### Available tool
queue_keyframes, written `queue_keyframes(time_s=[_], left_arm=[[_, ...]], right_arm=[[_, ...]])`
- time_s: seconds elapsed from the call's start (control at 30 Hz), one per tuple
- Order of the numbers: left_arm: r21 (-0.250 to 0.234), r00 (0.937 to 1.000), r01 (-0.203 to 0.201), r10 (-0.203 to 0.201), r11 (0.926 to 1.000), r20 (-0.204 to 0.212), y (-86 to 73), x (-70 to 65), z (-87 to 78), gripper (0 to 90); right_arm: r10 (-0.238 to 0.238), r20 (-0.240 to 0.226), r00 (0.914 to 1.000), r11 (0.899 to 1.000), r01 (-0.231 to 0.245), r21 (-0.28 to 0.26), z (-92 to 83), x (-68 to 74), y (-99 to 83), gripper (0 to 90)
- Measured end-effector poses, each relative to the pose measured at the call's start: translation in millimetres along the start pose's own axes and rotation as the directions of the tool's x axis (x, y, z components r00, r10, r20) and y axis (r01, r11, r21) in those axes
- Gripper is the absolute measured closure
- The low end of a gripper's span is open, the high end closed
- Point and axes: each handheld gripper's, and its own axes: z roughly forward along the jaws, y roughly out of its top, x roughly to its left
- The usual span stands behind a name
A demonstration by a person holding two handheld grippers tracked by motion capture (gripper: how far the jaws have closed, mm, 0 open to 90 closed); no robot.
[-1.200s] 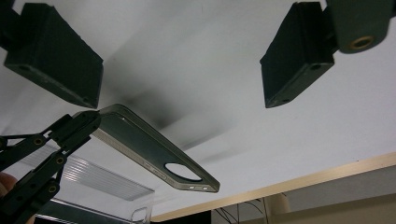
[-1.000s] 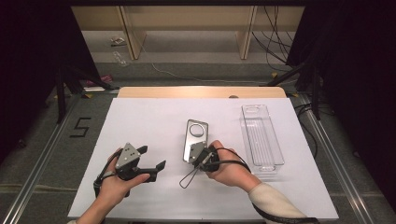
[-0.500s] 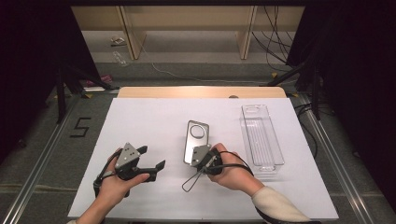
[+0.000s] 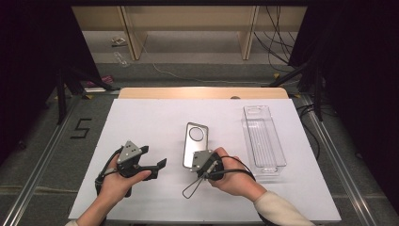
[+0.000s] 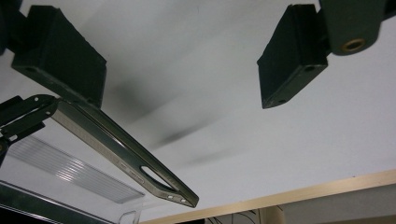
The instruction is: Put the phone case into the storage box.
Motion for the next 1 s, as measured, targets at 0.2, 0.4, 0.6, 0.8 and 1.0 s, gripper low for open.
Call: queue_keyframes(time_s=[0.2,0.4,0.6,0.8,1.0], left_arm=[[0.017,0.9997,0.013,-0.013,0.9998,0.022,13.6,-2.1,11.6,15.5],[0.049,0.9987,0.039,-0.041,0.998,0.032,28.3,-2.5,27.8,17.1],[0.047,0.997,0.065,-0.067,0.9968,0.038,43.0,-0.8,40.2,19.8],[0.043,0.996,0.074,-0.076,0.9963,0.046,52.3,-0.3,47.0,22.0],[0.038,0.9954,0.085,-0.086,0.9957,0.043,54.9,0.8,49.5,24.5]], right_arm=[[-0.01,0.006,0.9999,1.0,0.01,-0.011,-2.1,4.2,4.0,89.5],[-0.019,0.008,0.9998,1.0,0.019,-0.024,-2.8,8.7,6.5,89.5],[-0.028,0.006,0.9996,0.999,0.028,-0.033,-2.8,13.3,8.5,89.5],[-0.037,0.009,0.9993,0.998,0.037,-0.043,-2.8,16.9,11.1,89.5],[-0.04,0.008,0.9992,0.998,0.04,-0.052,-3.3,20.1,12.3,89.5]])
